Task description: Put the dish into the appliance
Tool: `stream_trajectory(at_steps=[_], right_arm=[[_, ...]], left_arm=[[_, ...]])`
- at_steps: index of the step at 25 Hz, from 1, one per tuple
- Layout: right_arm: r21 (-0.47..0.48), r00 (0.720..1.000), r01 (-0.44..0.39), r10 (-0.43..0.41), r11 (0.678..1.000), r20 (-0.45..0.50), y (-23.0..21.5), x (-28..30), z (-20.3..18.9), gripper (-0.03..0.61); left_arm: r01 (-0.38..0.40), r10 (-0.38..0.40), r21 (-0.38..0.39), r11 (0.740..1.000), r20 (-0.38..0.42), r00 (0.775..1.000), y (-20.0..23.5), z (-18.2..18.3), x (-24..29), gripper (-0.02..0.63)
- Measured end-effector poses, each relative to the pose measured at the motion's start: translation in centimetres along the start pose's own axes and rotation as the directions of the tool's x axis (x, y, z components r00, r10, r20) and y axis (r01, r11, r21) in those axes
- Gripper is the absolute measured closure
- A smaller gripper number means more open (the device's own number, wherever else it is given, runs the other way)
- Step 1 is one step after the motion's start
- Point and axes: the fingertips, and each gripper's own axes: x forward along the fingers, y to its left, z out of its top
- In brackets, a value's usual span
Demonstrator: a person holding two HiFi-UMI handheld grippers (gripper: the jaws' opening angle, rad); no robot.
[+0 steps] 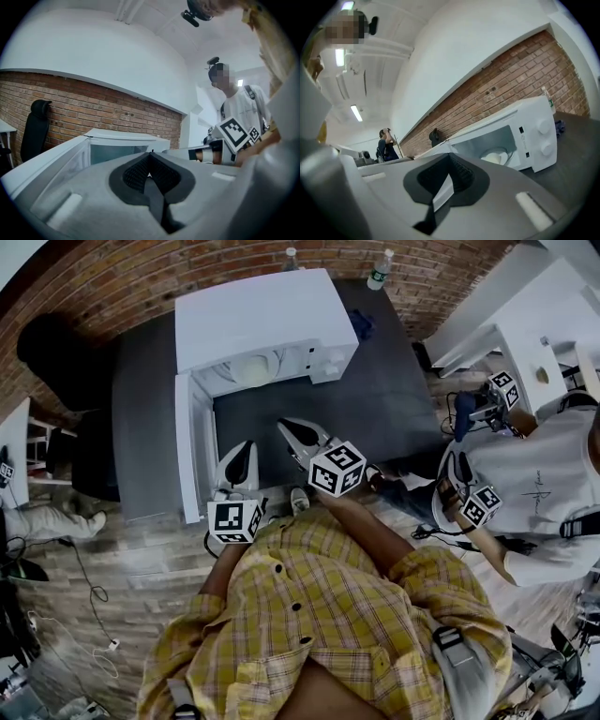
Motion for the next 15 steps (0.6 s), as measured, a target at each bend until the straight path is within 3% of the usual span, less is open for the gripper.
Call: stream_trajectory(at_steps=[6, 15], right_arm=[[-0.157, 1.000, 0.010, -0.010, 0.988, 0.001, 1.4, -1.2, 0.3, 0.580], [-0.213, 1.000, 0.004, -0.009, 0.977, -0.022, 2.5, -2.8, -0.5, 0.577]], left_arm=[[0.016, -0.016, 0.000, 1.000, 0.005, 1.000, -0.8, -0.1, -0.1, 0.614], [0.015, -0.015, -0.002, 1.000, 0.010, 1.000, -1.1, -0.2, -0.4, 0.614]])
